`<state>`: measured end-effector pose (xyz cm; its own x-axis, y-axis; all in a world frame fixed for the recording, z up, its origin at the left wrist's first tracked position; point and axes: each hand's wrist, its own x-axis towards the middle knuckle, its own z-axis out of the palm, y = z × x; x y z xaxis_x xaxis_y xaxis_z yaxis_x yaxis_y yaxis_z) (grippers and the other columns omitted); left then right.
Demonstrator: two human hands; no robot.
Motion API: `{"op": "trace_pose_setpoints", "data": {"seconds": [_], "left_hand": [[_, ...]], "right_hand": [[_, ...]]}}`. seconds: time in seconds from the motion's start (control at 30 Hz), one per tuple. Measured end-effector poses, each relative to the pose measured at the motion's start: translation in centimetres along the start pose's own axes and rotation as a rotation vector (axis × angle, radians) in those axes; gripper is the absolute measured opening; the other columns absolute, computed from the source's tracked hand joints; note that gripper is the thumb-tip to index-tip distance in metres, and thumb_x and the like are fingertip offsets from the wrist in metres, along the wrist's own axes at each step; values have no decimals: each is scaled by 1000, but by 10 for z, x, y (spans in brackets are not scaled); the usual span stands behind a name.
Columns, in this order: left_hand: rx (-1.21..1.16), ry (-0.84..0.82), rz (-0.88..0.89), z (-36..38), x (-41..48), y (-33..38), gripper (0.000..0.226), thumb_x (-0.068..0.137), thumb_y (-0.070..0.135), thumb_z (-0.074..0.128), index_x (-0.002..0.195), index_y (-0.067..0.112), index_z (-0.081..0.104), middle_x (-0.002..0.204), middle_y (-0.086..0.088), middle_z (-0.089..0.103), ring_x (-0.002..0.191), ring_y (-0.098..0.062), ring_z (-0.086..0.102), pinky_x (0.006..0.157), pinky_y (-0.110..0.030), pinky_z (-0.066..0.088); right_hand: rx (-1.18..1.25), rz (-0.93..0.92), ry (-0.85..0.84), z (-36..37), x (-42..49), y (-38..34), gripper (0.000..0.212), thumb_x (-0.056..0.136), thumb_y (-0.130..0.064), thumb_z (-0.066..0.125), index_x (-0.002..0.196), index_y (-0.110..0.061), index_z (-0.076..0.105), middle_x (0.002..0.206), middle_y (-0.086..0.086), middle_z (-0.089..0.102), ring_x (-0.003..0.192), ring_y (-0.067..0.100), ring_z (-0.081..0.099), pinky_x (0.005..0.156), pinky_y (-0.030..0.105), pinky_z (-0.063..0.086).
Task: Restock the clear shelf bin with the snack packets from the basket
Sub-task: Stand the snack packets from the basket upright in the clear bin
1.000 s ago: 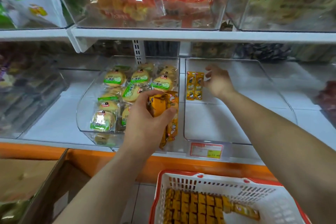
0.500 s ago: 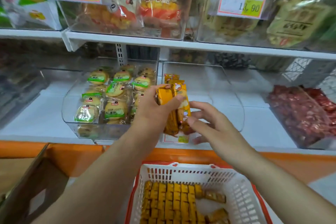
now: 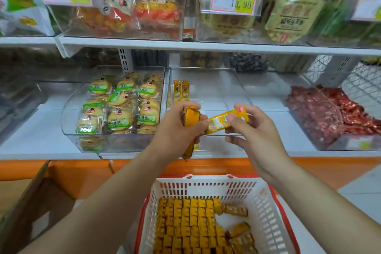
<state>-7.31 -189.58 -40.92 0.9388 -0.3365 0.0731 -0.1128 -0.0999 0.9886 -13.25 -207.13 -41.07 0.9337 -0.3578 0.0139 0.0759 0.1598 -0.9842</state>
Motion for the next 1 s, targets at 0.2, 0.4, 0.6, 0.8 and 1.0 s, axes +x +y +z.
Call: {"op": "trace_pose_setpoints", "data": {"seconds": [0.2, 0.4, 0.6, 0.8, 1.0], "left_hand": [[50, -51, -32, 12, 1, -8, 37, 87, 15, 80, 118, 24, 61, 94, 3, 74, 78, -18, 74, 62, -29, 62], [61, 89, -34, -13, 14, -2, 28, 90, 24, 77, 113, 32, 62, 86, -4, 69, 56, -7, 69, 50, -20, 56], [71, 229, -85, -47, 30, -14, 33, 91, 32, 74, 121, 35, 60, 89, 5, 72, 79, -8, 72, 61, -25, 52], [104, 270, -89, -72, 39, -28, 41, 94, 30, 72, 132, 36, 59, 99, 0, 73, 90, -21, 71, 74, -38, 63], [122, 293, -67, -76, 42, -38, 33, 89, 28, 77, 118, 37, 65, 83, 11, 74, 71, -4, 70, 56, -19, 57]], "right_hand": [[-126, -63, 88, -5, 9, 5, 30, 89, -28, 72, 116, -16, 64, 96, 5, 74, 82, 20, 73, 63, 26, 56], [-244, -137, 76, 6, 49, 1, 13, 89, -23, 74, 101, -22, 67, 93, 1, 71, 73, 13, 69, 60, 26, 55], [-521, -181, -3, 24, 148, 19, 19, 84, -17, 78, 97, -22, 65, 100, 11, 68, 84, 24, 66, 71, 33, 51], [-745, -181, -38, 47, 235, 52, 27, 85, -13, 76, 110, -17, 67, 108, 14, 72, 94, 29, 68, 88, 39, 54], [-970, -227, -55, 68, 274, 68, 25, 84, -14, 77, 108, -14, 71, 94, 1, 66, 88, 20, 60, 75, 24, 41]]}}
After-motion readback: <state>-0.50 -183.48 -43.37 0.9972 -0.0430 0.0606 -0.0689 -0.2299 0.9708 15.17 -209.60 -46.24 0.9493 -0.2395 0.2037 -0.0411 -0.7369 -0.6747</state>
